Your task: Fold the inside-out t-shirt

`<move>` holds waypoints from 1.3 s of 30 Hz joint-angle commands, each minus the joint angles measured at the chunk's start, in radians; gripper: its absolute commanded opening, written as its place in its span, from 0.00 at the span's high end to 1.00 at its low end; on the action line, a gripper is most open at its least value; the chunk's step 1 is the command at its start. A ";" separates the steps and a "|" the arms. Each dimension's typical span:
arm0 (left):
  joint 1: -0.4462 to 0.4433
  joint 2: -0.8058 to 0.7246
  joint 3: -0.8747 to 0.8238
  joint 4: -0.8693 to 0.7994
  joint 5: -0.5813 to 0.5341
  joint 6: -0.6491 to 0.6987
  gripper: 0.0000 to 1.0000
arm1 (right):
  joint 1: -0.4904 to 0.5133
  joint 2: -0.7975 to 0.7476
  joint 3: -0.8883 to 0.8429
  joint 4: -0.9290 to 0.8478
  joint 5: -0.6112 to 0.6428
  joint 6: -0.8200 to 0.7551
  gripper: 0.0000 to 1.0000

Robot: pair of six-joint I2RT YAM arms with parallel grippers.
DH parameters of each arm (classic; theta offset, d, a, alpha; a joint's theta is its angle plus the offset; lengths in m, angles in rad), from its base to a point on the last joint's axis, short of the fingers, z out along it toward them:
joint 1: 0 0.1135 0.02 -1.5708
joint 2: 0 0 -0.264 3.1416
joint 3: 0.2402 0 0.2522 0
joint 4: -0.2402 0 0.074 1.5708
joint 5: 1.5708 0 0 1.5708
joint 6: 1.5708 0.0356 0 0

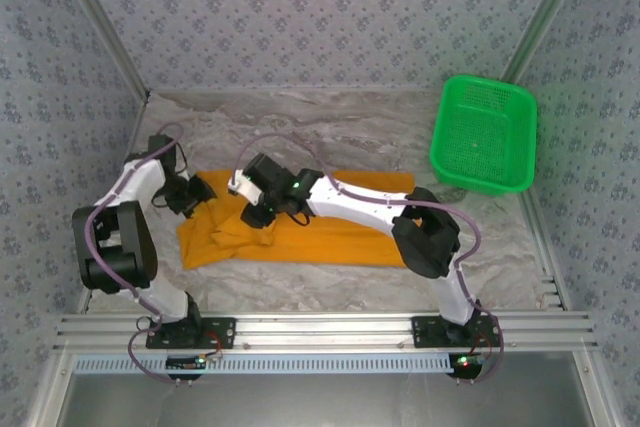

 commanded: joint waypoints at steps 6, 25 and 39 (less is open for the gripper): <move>-0.094 0.044 -0.129 0.072 0.017 -0.050 0.60 | 0.078 0.013 -0.142 0.056 0.272 0.180 0.56; -0.068 -0.047 -0.035 -0.093 -0.104 0.072 0.98 | 0.003 -0.169 -0.320 0.141 0.141 0.205 1.00; -0.059 -0.080 -0.102 -0.058 -0.091 0.077 0.78 | -0.003 -0.240 -0.498 0.184 0.020 0.195 0.61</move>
